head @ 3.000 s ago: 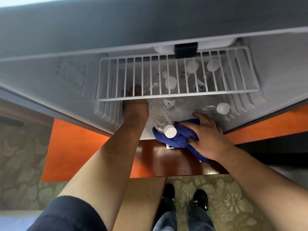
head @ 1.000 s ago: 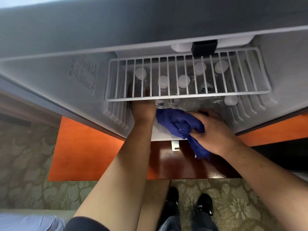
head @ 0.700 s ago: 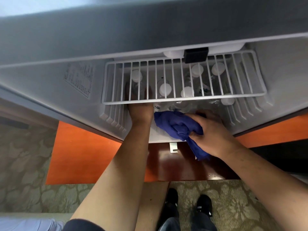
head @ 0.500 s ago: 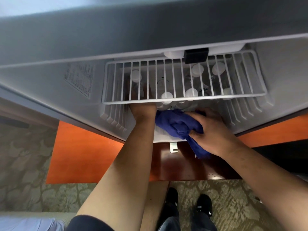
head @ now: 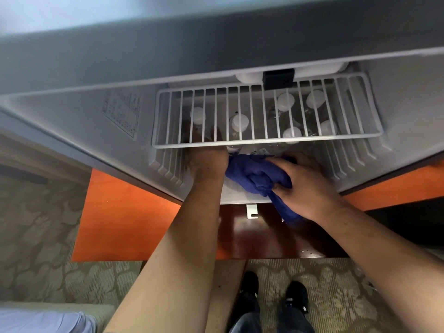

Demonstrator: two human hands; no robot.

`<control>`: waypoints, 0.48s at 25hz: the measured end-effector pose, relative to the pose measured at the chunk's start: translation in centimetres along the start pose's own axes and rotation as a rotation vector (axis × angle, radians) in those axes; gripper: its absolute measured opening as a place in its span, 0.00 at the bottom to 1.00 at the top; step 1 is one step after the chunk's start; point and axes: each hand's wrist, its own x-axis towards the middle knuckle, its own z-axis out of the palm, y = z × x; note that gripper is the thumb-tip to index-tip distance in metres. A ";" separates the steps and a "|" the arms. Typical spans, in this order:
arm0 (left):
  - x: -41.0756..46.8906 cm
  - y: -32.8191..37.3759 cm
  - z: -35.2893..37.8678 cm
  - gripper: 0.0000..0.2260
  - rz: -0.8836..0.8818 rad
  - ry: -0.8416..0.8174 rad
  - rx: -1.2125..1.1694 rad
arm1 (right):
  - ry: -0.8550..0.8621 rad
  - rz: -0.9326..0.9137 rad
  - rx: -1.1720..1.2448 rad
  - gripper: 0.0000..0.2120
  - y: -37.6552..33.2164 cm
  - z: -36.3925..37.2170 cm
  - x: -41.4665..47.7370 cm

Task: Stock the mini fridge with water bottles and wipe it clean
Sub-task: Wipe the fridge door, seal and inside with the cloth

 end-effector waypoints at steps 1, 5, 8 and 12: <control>-0.1 0.0 0.0 0.22 0.040 0.015 -0.001 | 0.002 0.001 0.001 0.30 0.0 0.0 0.0; -1.6 -0.2 0.0 0.22 -0.029 0.104 0.023 | 0.010 0.000 0.005 0.31 0.1 0.0 -0.1; -1.7 0.3 -0.3 0.18 -0.041 0.087 0.112 | 0.010 -0.008 0.001 0.30 0.0 -0.1 -0.1; -0.5 0.3 -1.2 0.17 0.030 0.089 0.260 | 0.009 -0.015 -0.011 0.30 -0.3 -0.5 -0.3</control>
